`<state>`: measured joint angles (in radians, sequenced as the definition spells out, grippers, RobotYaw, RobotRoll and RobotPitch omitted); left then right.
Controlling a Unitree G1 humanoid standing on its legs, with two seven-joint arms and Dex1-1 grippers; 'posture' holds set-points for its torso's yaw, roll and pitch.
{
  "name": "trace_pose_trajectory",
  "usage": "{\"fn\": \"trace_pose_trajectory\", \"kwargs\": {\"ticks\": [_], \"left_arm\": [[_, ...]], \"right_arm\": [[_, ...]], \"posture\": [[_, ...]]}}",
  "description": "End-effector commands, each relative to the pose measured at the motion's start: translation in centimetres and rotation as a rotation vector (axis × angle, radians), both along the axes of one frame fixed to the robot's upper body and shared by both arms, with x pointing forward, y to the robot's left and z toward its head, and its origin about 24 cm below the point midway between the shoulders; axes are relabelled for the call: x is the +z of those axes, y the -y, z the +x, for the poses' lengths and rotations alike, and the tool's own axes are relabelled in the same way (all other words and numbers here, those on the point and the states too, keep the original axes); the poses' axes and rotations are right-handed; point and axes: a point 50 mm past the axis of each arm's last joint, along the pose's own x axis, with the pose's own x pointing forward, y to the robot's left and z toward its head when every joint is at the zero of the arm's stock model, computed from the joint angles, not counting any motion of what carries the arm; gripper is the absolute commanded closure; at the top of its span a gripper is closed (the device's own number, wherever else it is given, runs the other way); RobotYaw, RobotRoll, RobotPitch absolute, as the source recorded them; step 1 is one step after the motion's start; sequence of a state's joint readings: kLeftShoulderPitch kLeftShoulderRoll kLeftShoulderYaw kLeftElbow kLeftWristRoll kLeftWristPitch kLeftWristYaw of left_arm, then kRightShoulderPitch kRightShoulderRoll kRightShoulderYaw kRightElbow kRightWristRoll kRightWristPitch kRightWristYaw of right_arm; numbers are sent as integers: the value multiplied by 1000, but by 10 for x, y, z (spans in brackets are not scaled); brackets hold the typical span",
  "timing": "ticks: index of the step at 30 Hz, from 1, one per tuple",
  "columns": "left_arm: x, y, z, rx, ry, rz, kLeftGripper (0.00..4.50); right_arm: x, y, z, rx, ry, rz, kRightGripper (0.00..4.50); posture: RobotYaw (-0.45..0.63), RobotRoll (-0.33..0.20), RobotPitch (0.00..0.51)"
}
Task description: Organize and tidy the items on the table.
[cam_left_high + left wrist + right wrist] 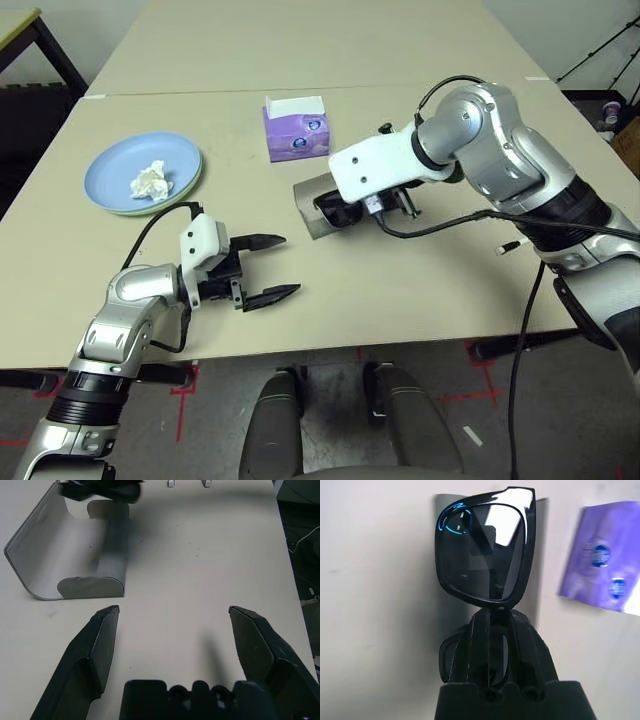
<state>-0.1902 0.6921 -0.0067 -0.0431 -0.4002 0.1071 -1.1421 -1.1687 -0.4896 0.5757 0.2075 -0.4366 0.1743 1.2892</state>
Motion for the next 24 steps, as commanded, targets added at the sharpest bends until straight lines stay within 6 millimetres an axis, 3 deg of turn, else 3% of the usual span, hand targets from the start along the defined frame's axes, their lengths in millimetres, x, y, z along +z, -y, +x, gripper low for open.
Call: {"fn": "trace_pose_trajectory", "kwargs": {"ticks": [1, 24], "left_arm": [[0, -4, -4, -7, -17, 21, 0], [3, -5, -3, -6, -19, 28, 0]], "right_arm": [[-6, -5, 8, 2, 94, 29, 4121], [-33, -10, 12, 25, 176, -22, 4121]], "posture": [[-17, 0, 159], [-24, 0, 166]]}}
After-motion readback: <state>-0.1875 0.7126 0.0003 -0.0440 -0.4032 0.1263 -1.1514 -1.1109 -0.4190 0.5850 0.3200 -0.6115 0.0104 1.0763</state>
